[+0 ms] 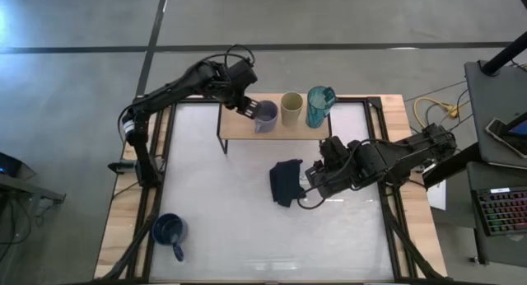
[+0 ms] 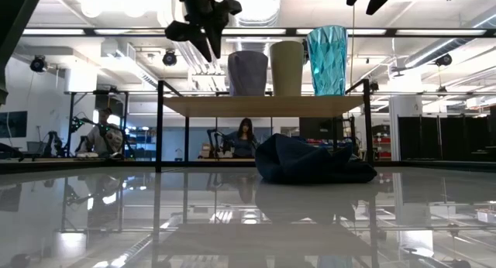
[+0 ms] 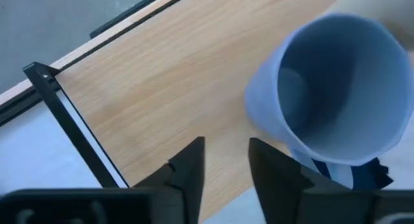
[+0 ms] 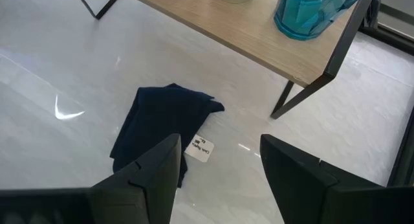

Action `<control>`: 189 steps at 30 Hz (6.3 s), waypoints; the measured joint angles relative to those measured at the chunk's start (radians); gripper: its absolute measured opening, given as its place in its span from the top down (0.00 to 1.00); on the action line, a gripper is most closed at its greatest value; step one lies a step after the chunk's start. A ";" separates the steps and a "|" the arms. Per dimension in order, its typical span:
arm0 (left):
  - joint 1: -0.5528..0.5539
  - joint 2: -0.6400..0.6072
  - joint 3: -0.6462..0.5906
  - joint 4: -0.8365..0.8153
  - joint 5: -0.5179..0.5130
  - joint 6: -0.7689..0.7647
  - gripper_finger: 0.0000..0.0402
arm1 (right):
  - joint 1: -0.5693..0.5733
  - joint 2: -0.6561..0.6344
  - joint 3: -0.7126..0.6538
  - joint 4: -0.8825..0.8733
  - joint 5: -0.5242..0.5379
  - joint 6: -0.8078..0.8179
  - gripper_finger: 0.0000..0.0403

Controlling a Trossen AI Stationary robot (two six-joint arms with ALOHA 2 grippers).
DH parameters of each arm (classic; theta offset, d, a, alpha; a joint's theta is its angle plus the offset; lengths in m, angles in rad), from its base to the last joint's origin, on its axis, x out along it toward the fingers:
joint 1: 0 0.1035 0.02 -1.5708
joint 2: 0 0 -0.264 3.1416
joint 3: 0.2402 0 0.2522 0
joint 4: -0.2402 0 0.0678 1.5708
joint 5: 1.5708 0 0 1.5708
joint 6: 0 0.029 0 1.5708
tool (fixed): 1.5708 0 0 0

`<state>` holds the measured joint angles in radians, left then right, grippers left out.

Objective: Stack small to large cups/mugs on shelf
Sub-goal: Put the gray mug on the shelf, then put the dark blue mug on the shelf

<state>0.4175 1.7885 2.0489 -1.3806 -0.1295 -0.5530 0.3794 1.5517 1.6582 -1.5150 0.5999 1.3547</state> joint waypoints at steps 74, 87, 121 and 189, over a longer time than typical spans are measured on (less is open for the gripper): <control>0.043 -0.554 -1.190 1.299 0.486 0.405 0.96 | -0.376 0.266 0.024 0.745 0.103 -0.099 0.98; 0.046 -0.490 -1.154 1.382 0.519 0.390 0.96 | -0.399 0.266 0.024 0.743 0.074 -0.126 0.98; 0.033 -0.397 -1.143 1.485 0.564 0.323 0.96 | -0.410 0.266 0.023 0.747 0.073 -0.138 0.98; 0.023 -0.991 -1.143 0.475 0.492 0.241 0.92 | -0.117 0.264 0.023 0.750 0.046 -0.119 0.62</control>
<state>0.4410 0.7974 0.9055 -0.9051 0.3629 -0.3122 0.2619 1.8156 1.6810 -0.7650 0.6456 1.2355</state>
